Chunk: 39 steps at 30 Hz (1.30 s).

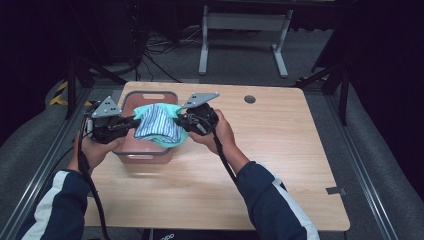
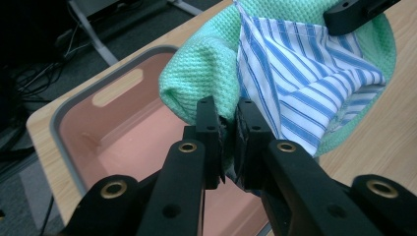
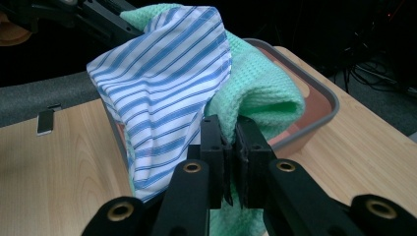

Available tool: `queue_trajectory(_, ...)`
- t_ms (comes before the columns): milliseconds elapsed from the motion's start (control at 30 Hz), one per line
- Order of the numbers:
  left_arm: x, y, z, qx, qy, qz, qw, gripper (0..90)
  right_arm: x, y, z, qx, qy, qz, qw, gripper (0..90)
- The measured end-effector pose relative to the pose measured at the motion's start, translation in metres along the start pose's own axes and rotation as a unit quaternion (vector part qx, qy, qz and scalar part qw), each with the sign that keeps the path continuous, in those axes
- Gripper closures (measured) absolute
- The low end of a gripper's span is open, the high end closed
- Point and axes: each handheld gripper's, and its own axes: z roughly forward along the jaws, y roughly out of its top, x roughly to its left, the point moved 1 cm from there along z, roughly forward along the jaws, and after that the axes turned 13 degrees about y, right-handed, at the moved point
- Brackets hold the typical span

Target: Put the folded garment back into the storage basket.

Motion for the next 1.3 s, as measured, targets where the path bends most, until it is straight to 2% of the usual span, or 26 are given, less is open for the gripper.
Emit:
queue_trajectory(233,0.015,-0.011,-0.004,0.015,0.016,-0.005,0.9997,82.4,0.002,0.014,0.024,0.002,0.007,-0.002,1.0,83.9)
queue_trajectory(433,0.024,-0.021,-0.001,0.024,0.024,-0.013,0.9993,82.4,0.003,0.015,0.047,0.014,0.012,-0.001,0.9998,84.0)
queue_trajectory(667,0.027,-0.031,0.007,0.039,0.026,-0.019,0.9987,82.4,0.0,0.008,0.062,0.017,0.022,0.009,0.9996,83.8)
queue_trajectory(733,0.028,-0.033,0.01,0.042,0.029,-0.013,0.9986,82.4,-0.002,0.005,0.066,0.02,0.024,0.014,0.9994,83.8)
queue_trajectory(933,0.03,-0.035,0.017,0.046,0.03,-0.016,0.9984,82.4,-0.003,0.002,0.077,0.031,0.025,0.011,0.9992,83.7)
queue_trajectory(1300,0.032,-0.041,0.03,0.066,0.036,-0.011,0.9971,82.3,-0.007,-0.006,0.096,0.046,0.019,0.029,0.9983,83.2)
